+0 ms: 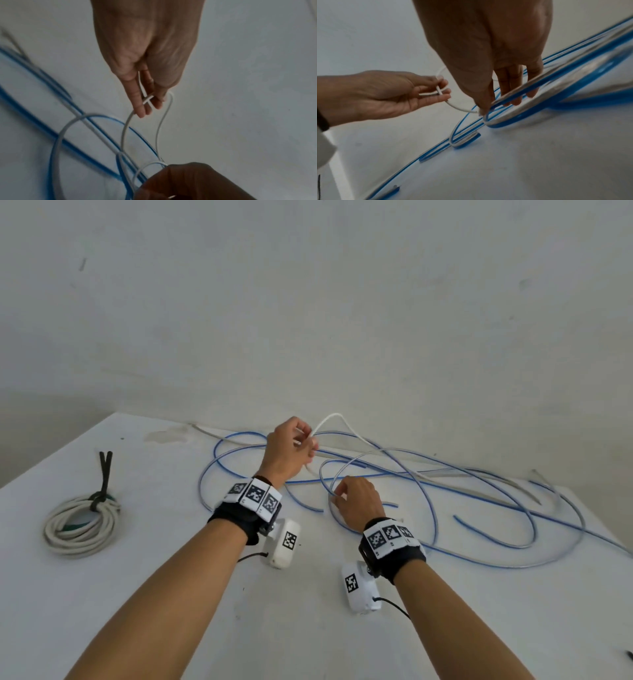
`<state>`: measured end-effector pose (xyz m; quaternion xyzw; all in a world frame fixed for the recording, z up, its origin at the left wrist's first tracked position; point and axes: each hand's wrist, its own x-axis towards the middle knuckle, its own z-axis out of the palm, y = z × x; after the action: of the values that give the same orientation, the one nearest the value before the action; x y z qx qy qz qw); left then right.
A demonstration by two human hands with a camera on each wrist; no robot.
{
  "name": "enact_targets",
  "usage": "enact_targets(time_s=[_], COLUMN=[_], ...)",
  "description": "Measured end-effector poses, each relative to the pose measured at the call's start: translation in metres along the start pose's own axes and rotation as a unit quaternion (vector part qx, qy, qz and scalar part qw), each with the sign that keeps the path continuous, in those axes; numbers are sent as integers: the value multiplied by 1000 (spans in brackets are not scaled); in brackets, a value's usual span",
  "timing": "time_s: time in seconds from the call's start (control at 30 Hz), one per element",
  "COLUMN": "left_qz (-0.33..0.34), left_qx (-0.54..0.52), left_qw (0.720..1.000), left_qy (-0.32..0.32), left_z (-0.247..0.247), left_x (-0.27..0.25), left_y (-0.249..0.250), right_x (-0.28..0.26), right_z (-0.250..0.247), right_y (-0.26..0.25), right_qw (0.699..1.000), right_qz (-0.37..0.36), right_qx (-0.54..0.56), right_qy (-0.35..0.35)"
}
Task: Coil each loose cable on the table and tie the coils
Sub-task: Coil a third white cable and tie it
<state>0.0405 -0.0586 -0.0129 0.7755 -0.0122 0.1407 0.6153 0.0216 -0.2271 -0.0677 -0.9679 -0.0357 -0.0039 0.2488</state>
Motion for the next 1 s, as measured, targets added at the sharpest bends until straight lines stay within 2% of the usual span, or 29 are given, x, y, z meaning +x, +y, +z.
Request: enact_targets(time_s=[0.07,0.17,0.37,0.43,0.53,0.6,0.7,0.77,0.87,0.9,1.0], left_qz=[47,71,116,122,128,132,138,139,128,125,121], left_qx=[-18,-68,-152,-208,-302,-363,-403,-408,-415,-417,-416], left_qw=[998,994,977,967,943,921,904,901,899,899,900], left_qy=[-29,-55,-99,-87,-57,-48,-45,-47,-48,-49,-52], left_z=[-11,-23,-22,-23,-24,-25,-31,-35,-37,-36,-36], left_x=[-1,-10,-34,-35,-39,-41,-41,-41,-43,-44,-45], left_y=[10,27,64,73,92,109,132,136,132,130,128], right_x=[1,11,23,23,25,27,32,32,31,32,40], right_z=[-4,-18,-34,-34,-36,-39,-43,-45,-50,-52,-53], right_y=[0,3,21,32,46,55,66,63,49,45,36], right_qw=[997,974,942,942,963,976,982,983,978,978,988], right_qz=[3,21,91,107,126,145,169,158,88,65,42], right_qx=[50,149,206,192,77,9,-25,-28,-62,-73,-36], right_qy=[61,169,250,252,224,164,78,91,178,185,144])
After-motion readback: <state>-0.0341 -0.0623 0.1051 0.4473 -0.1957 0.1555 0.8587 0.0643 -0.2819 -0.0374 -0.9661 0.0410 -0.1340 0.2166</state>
